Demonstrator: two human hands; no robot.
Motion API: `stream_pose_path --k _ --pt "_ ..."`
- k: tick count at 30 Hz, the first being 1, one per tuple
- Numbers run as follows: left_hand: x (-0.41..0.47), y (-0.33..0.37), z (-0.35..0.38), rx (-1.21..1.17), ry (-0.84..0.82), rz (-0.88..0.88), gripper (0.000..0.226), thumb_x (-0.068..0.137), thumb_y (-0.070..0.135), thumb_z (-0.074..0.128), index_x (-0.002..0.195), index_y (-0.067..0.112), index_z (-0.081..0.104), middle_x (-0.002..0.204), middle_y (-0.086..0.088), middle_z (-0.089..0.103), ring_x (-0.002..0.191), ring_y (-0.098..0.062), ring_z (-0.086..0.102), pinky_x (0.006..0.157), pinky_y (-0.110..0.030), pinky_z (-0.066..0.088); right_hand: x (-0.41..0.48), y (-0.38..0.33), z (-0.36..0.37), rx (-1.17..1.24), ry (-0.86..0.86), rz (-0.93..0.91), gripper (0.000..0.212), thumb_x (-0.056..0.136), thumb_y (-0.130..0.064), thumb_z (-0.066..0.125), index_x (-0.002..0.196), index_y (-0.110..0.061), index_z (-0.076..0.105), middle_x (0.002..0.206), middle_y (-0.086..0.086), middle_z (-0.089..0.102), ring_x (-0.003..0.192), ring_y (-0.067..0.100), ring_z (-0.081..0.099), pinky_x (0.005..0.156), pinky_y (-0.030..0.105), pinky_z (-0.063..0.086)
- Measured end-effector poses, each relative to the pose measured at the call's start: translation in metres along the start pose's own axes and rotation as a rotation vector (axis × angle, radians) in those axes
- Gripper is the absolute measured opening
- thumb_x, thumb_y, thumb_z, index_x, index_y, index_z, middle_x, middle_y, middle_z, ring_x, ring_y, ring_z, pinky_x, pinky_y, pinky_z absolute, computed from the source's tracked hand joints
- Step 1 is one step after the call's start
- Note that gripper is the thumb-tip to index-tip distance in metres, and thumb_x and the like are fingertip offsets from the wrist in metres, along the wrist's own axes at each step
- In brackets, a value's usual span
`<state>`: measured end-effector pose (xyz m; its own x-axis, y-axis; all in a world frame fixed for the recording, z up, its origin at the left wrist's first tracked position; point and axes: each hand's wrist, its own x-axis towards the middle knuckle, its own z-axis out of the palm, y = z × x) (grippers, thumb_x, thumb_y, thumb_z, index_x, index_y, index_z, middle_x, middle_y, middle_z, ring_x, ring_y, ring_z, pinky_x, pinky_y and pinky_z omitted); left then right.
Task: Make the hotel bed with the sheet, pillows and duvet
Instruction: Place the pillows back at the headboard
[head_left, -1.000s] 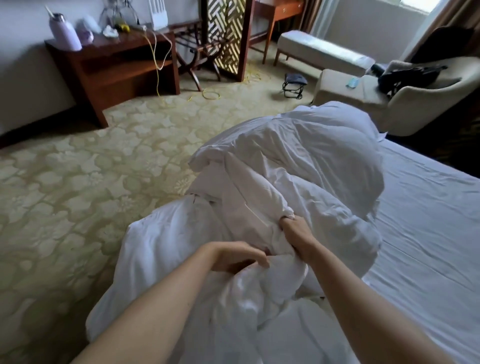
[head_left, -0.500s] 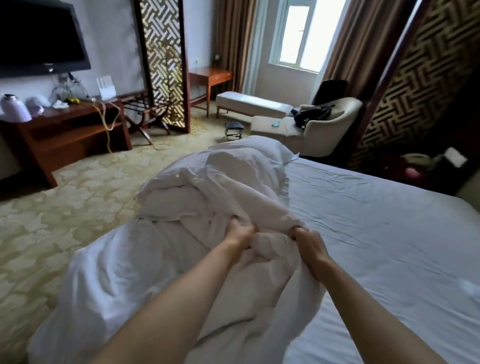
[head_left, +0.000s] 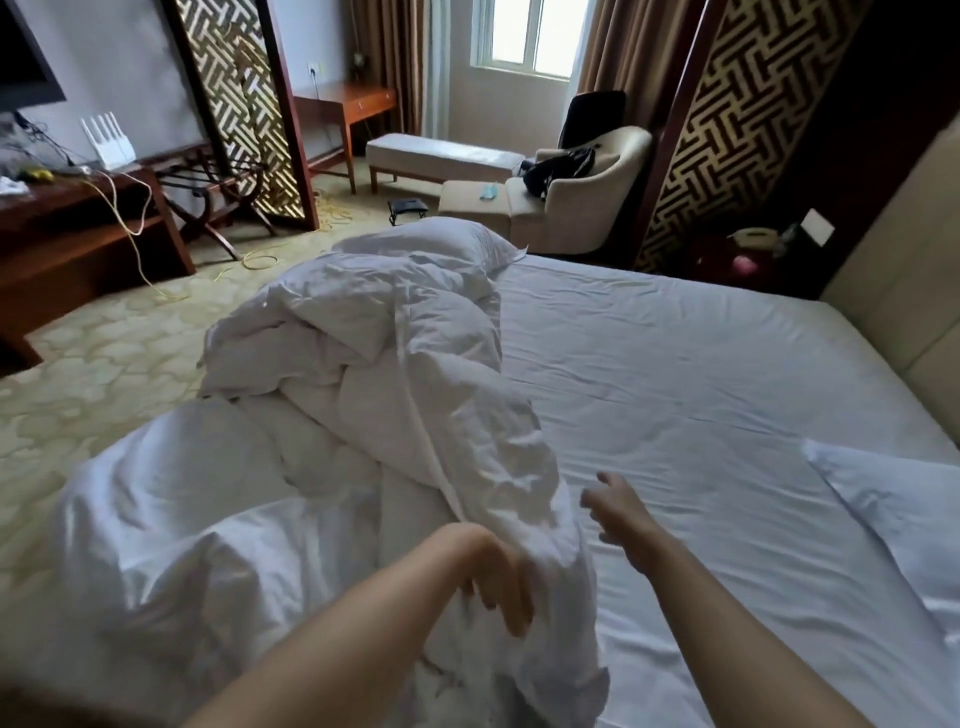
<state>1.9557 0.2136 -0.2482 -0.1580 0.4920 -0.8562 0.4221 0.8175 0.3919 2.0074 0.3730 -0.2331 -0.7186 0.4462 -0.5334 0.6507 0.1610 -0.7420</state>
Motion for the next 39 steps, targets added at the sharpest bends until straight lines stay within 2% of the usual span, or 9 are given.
stream_pose_path --k 4,9,12,16,22,28,32,34,39 --pt "-0.008 -0.043 -0.036 -0.311 0.405 -0.020 0.027 0.086 0.013 0.063 0.111 0.008 0.071 0.065 0.003 0.066 0.066 -0.009 0.061 0.054 -0.017 0.044 0.021 -0.025 0.032 -0.003 -0.066 -0.113 0.075 0.066 -0.035 0.062 0.135 -0.008 0.050 0.104 0.004 0.059 0.072 0.010 0.055 0.059 0.024 0.043" --pt "0.005 -0.107 -0.080 -0.613 0.952 -0.083 0.011 0.070 0.021 0.049 0.062 0.018 0.054 0.061 -0.001 0.050 0.061 -0.020 0.047 0.057 -0.027 0.036 0.057 -0.045 0.069 -0.150 -0.040 -0.184 0.102 0.051 -0.058 0.065 0.144 -0.025 0.039 0.141 0.001 0.047 0.127 0.022 0.048 0.106 0.043 0.041" --pt "0.021 -0.127 -0.109 -0.836 0.916 -0.100 0.012 0.084 0.026 0.057 0.079 0.016 0.050 0.065 -0.002 0.045 0.057 -0.019 0.043 0.054 -0.027 0.030 0.074 -0.069 0.078 -0.220 -0.007 -0.175 0.104 0.066 -0.052 0.072 0.152 -0.020 0.024 0.154 0.008 0.028 0.141 0.026 0.029 0.114 0.042 0.029" --pt "0.049 -0.135 -0.144 -1.063 0.853 -0.070 0.064 0.088 0.044 0.060 0.137 0.009 0.036 0.130 -0.009 0.051 0.116 -0.024 0.052 0.089 -0.032 0.042 0.123 -0.092 0.082 -0.251 0.082 -0.150 0.092 0.070 -0.050 0.075 0.146 -0.018 0.034 0.148 0.008 0.040 0.135 0.026 0.039 0.108 0.040 0.038" --pt "0.084 -0.147 -0.178 -1.226 0.792 -0.082 0.126 0.061 0.052 0.081 0.150 0.013 0.001 0.142 -0.002 0.038 0.129 -0.026 0.045 0.103 -0.042 0.043 0.183 -0.124 0.099 -0.175 0.049 -0.122 0.099 0.072 -0.066 0.066 0.150 -0.017 0.028 0.151 0.004 0.039 0.138 0.026 0.038 0.112 0.043 0.033" --pt "0.092 -0.130 -0.176 -0.657 0.422 0.160 0.024 0.076 0.001 0.068 0.096 0.012 0.063 0.087 -0.002 0.065 0.074 -0.013 0.060 0.063 -0.023 0.050 0.215 -0.127 0.112 0.045 -0.028 -0.035 0.138 0.040 -0.071 0.080 0.150 -0.017 0.018 0.145 0.001 0.044 0.129 0.023 0.049 0.107 0.041 0.043" --pt "0.081 -0.112 -0.164 -0.441 -0.071 0.131 0.016 0.084 0.008 0.068 0.087 0.023 0.061 0.084 0.007 0.064 0.087 -0.011 0.060 0.081 -0.019 0.049 0.194 -0.105 0.104 0.049 -0.170 -0.052 0.047 0.066 -0.010 0.069 0.111 -0.011 0.057 0.095 0.001 0.065 0.097 0.024 0.062 0.080 0.039 0.053" --pt "0.070 -0.121 -0.167 -0.559 -0.167 0.066 0.026 0.086 0.035 0.066 0.111 0.028 0.062 0.114 0.011 0.064 0.113 -0.008 0.055 0.110 -0.033 0.033 0.180 -0.097 0.098 -0.006 -0.070 -0.095 0.015 0.073 -0.015 0.051 0.080 -0.018 0.064 0.076 -0.003 0.063 0.085 0.021 0.061 0.069 0.034 0.048" --pt "0.064 -0.111 -0.181 -1.284 0.336 -0.075 0.094 0.060 0.082 0.061 0.136 0.028 0.045 0.136 -0.001 0.052 0.130 -0.029 0.044 0.107 -0.054 0.027 0.168 -0.105 0.071 -0.023 0.122 -0.123 0.024 0.087 -0.015 0.045 0.089 -0.004 0.067 0.086 0.011 0.063 0.091 0.029 0.062 0.066 0.029 0.039"
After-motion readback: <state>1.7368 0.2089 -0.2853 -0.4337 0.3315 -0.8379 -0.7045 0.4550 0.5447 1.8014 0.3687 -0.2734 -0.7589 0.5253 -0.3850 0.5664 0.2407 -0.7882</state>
